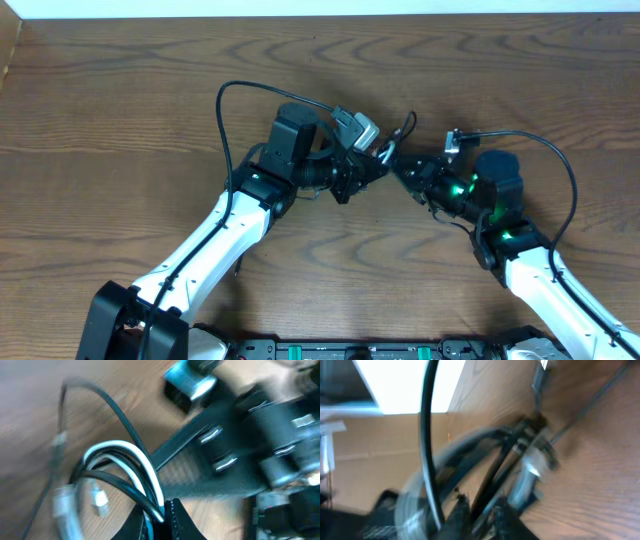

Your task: Untangle cables

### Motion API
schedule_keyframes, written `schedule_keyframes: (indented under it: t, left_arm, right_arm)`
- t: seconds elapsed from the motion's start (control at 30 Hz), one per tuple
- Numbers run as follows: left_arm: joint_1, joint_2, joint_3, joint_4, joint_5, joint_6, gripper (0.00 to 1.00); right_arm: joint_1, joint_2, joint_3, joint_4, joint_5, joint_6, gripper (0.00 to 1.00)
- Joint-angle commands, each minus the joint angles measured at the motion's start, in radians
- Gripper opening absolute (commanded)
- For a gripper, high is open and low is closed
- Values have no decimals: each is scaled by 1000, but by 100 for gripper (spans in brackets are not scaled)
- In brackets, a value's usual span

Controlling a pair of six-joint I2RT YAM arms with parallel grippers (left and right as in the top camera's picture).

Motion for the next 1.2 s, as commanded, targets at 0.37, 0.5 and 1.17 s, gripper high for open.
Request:
schedule_keyframes:
  t: [0.37, 0.5, 1.17]
  left_arm:
    - [56, -37, 17, 84, 154, 2, 8]
    - [138, -37, 17, -6, -46, -34, 8]
    - [198, -37, 17, -75, 35, -213, 8]
  right_arm:
    - [-18, 1, 0, -207, 267, -254, 1]
    - [-84, -34, 0, -256, 257, -320, 1]
    - [-295, -226, 0, -282, 1, -460, 25]
